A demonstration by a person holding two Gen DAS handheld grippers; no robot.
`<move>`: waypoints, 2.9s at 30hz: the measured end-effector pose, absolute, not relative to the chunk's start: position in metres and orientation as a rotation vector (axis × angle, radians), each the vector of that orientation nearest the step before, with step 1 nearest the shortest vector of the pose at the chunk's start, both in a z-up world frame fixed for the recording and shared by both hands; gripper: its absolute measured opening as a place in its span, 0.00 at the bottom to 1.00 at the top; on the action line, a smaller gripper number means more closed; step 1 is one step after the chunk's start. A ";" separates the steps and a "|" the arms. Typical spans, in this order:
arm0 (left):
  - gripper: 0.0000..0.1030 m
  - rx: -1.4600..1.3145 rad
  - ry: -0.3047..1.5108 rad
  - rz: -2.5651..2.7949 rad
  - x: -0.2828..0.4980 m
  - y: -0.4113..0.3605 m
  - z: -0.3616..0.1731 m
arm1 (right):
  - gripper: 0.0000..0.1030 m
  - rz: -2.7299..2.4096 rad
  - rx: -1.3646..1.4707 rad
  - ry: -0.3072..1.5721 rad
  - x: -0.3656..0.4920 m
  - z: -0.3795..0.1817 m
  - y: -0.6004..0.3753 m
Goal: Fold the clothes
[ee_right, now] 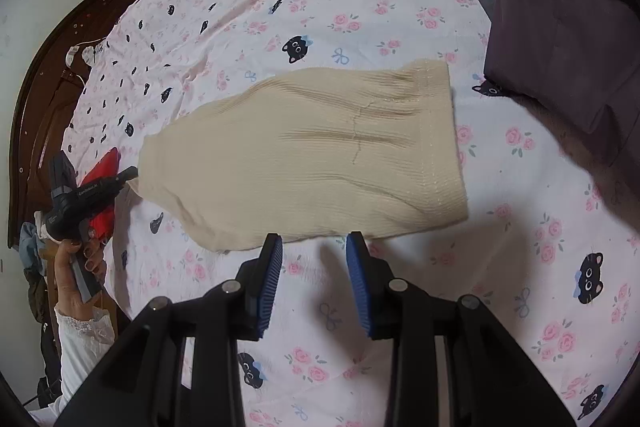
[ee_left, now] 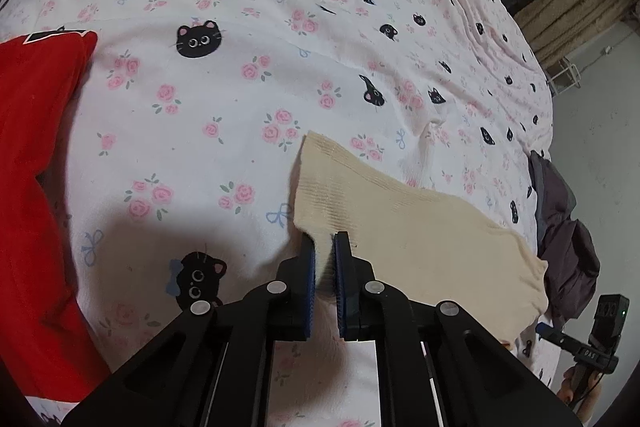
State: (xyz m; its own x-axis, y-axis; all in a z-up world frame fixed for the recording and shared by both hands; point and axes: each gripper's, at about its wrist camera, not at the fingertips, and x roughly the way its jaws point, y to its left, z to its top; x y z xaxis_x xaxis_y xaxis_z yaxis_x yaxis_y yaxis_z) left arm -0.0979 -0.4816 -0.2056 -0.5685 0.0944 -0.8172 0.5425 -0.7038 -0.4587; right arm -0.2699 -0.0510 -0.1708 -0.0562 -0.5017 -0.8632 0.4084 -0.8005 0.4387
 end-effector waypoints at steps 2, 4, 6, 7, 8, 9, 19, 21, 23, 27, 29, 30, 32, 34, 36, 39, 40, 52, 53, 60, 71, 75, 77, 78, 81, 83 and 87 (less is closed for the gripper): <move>0.07 1.288 1.051 -2.327 -0.098 -0.484 -0.207 | 0.34 -1.912 1.611 -0.102 -0.270 -0.171 -0.050; 0.07 1.291 1.065 -2.308 -0.097 -0.485 -0.209 | 0.33 -1.911 1.611 -0.102 -0.270 -0.171 -0.050; 0.10 1.309 1.075 -2.292 -0.098 -0.486 -0.213 | 0.34 -1.909 1.612 -0.103 -0.269 -0.171 -0.049; 0.11 1.319 1.079 -2.282 -0.098 -0.487 -0.215 | 0.34 -1.908 1.612 -0.103 -0.269 -0.172 -0.049; 0.15 1.321 1.093 -2.276 -0.097 -0.487 -0.217 | 0.34 -1.908 1.612 -0.103 -0.268 -0.171 -0.049; 0.21 1.321 1.111 -2.272 -0.097 -0.488 -0.218 | 0.34 -1.908 1.612 -0.104 -0.268 -0.171 -0.048; 0.37 1.317 1.258 -2.256 -0.091 -0.493 -0.228 | 0.34 -1.896 1.618 -0.101 -0.266 -0.173 -0.052; 0.37 1.334 1.241 -2.251 -0.091 -0.492 -0.227 | 0.34 -1.893 1.617 -0.101 -0.265 -0.173 -0.053; 0.37 1.360 1.228 -2.248 -0.091 -0.490 -0.227 | 0.34 -1.890 1.616 -0.100 -0.264 -0.173 -0.054; 0.46 1.363 1.326 -2.263 -0.087 -0.491 -0.231 | 0.34 -1.888 1.613 -0.093 -0.264 -0.172 -0.056; 0.46 1.353 1.357 -2.267 -0.087 -0.492 -0.232 | 0.34 -1.888 1.613 -0.090 -0.265 -0.173 -0.057; 0.47 1.348 1.373 -2.269 -0.087 -0.493 -0.232 | 0.34 -1.888 1.614 -0.091 -0.265 -0.174 -0.058; 0.47 1.332 1.446 -2.288 -0.087 -0.493 -0.233 | 0.34 -1.885 1.615 -0.092 -0.265 -0.175 -0.059; 0.47 1.317 1.493 -2.304 -0.089 -0.492 -0.232 | 0.34 -1.881 1.617 -0.092 -0.265 -0.176 -0.060; 0.47 1.315 1.485 -2.317 -0.093 -0.490 -0.232 | 0.34 -1.877 1.617 -0.089 -0.264 -0.177 -0.062; 0.40 1.322 1.435 -2.322 -0.097 -0.487 -0.230 | 0.34 -1.874 1.616 -0.083 -0.262 -0.177 -0.064; 0.33 1.335 1.381 -2.316 -0.099 -0.485 -0.229 | 0.34 -1.876 1.615 -0.084 -0.262 -0.177 -0.064; 0.09 1.320 1.296 -2.290 -0.095 -0.484 -0.227 | 0.34 -1.905 1.582 -0.070 -0.269 -0.167 -0.072; 0.09 1.315 1.277 -2.296 -0.095 -0.482 -0.224 | 0.34 -1.903 1.579 -0.069 -0.269 -0.167 -0.073; 0.09 1.283 1.047 -2.404 -0.104 -0.461 -0.194 | 0.34 -1.886 1.579 -0.062 -0.268 -0.169 -0.077; 0.08 1.258 0.620 -2.633 -0.146 -0.383 -0.144 | 0.34 -1.901 1.585 -0.090 -0.269 -0.168 -0.057; 0.09 1.311 0.518 -2.693 -0.168 -0.343 -0.142 | 0.34 -1.902 1.583 -0.098 -0.270 -0.167 -0.048; 0.09 1.339 0.498 -2.711 -0.177 -0.326 -0.144 | 0.34 -1.906 1.584 -0.101 -0.270 -0.167 -0.042; 0.09 1.354 0.485 -2.721 -0.182 -0.316 -0.145 | 0.34 -1.910 1.585 -0.103 -0.270 -0.167 -0.038; 0.09 1.394 0.449 -2.751 -0.195 -0.286 -0.147 | 0.34 -1.918 1.591 -0.115 -0.272 -0.168 -0.027; 0.09 1.416 0.417 -2.770 -0.201 -0.269 -0.148 | 0.34 -1.920 1.595 -0.126 -0.273 -0.169 -0.021; 0.08 1.457 0.376 -2.801 -0.211 -0.238 -0.152 | 0.34 -1.919 1.605 -0.143 -0.274 -0.174 -0.008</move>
